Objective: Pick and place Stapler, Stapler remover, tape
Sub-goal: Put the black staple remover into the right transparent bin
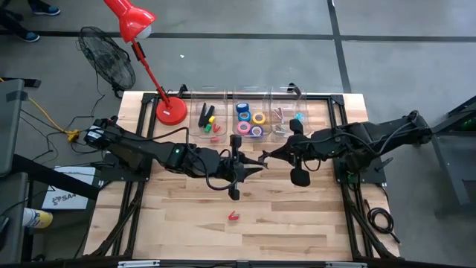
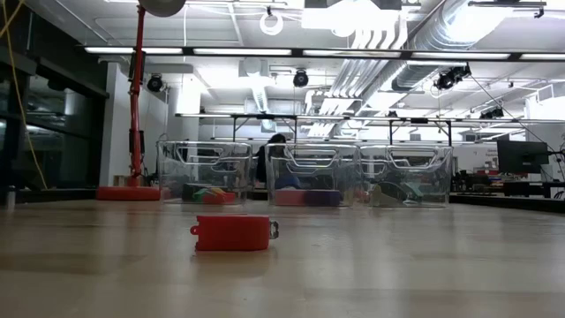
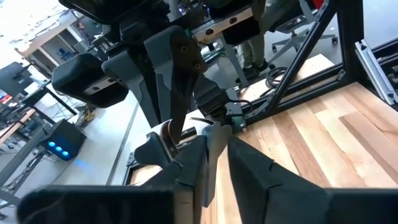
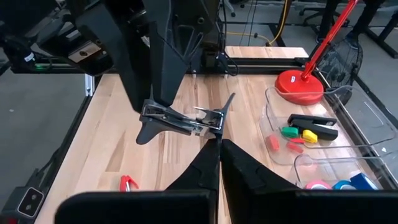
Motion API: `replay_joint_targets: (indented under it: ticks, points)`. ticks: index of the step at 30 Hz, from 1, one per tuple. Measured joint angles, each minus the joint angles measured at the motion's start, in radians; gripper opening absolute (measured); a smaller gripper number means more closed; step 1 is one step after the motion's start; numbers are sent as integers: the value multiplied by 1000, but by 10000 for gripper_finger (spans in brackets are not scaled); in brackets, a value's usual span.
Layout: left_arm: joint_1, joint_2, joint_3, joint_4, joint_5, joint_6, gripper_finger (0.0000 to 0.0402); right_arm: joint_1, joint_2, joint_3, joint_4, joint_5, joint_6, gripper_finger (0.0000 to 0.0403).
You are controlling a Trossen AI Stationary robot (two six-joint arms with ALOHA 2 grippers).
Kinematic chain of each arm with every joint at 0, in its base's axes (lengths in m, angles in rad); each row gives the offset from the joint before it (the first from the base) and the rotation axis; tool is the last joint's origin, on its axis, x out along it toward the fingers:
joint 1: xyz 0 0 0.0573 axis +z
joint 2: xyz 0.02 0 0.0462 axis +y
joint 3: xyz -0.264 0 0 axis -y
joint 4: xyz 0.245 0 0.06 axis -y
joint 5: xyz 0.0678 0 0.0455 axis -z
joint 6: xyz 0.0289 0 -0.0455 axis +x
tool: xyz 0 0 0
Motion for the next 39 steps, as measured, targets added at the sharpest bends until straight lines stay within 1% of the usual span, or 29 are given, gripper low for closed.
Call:
replay_joint_targets:
  ticks: [5, 7, 12, 15, 17, 19, 25, 29, 32, 34, 39]
  points:
    - [0, 0, 0, 0, -12, -22, 101, 0, 0, 0, 0, 9, 2, 0]
    - [-1, 0, 0, -7, -57, -23, 116, -1, 0, 0, -12, 33, 20, 0]
    - [-1, -11, 0, -46, -217, -25, 146, -10, 0, 0, -98, 105, 80, 0]
    - [-2, -26, 0, -90, -305, -26, 154, -32, 0, 0, -153, 116, 134, 0]
    - [-2, -33, 0, -102, -348, -30, 156, -50, 0, 0, -185, 132, 173, 0]
    - [-1, -50, 0, -148, -394, -36, 156, -73, 0, 0, -220, 149, 215, 0]
    - [-1, -91, 1, -267, -498, -90, 156, -182, 0, 0, -359, 181, 367, 0]
    - [0, -126, 1, -403, -526, -173, 156, -276, -1, -22, -388, 175, 415, 0]
    - [0, -142, 0, -518, -535, -262, 156, -359, 0, -60, -384, 133, 434, 0]
    - [0, -158, -1, -612, -535, -316, 156, -416, 0, -99, -363, 105, 446, 0]
    - [0, -176, -1, -789, -528, -468, 156, -571, 0, -196, -320, 35, 471, 0]
